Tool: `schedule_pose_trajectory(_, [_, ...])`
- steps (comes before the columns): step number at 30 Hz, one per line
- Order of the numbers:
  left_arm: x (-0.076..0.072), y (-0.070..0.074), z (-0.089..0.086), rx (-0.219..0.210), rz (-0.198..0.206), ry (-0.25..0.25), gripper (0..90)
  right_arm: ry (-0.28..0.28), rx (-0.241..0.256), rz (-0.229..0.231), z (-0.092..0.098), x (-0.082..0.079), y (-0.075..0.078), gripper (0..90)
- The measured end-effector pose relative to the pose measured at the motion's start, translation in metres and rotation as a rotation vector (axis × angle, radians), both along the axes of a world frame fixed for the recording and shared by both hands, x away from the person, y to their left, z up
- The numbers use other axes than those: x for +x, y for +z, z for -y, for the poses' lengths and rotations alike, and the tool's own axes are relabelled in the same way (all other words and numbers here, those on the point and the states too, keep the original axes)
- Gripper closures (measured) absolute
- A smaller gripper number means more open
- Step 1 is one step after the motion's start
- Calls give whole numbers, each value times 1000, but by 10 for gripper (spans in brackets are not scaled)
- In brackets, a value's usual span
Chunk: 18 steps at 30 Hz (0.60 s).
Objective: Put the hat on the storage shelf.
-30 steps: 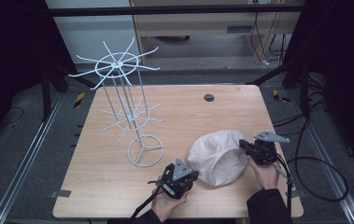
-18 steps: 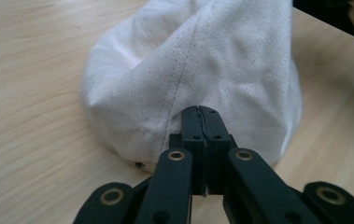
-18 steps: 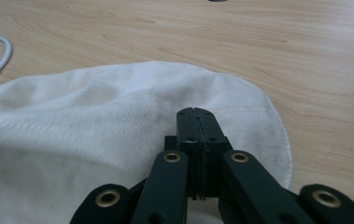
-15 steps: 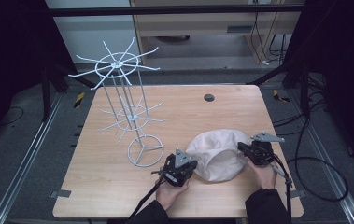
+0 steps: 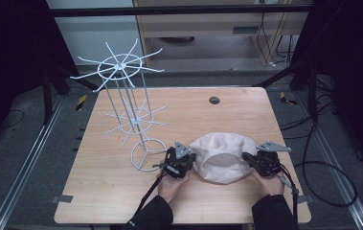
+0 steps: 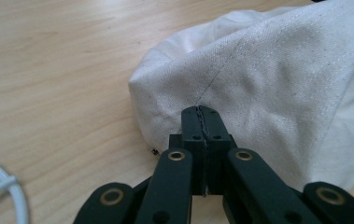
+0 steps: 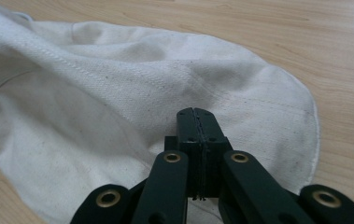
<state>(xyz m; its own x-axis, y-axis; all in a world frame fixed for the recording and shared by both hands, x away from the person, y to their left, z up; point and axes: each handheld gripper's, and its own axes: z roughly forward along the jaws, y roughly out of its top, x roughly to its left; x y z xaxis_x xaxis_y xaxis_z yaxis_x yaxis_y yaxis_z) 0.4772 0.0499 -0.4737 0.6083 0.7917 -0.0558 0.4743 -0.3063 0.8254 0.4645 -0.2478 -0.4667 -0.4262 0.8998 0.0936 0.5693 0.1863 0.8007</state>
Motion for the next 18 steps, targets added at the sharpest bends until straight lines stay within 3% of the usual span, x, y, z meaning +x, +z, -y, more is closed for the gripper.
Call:
schedule_pose_trajectory(6, [15,-1,6,5,4,18,900,15,0,-16,-4,-8,-2,900])
schedule_pose_trajectory(11, [24,-1,8,-3,-7,25,900,25,-2,-4,-4,-16,0,900])
schedule_pose_trajectory(12, [23,1,7,-11,-8,30,900,25,-2,-4,-4,-16,0,900])
schedule_pose_trajectory(14, [14,8,3,11,24,9,899,4,-8,42,1,-20,7,900])
schedule_pose_trajectory(18, [-1,18,-10,7,34,-15,874,-25,3,84,11,-27,15,895])
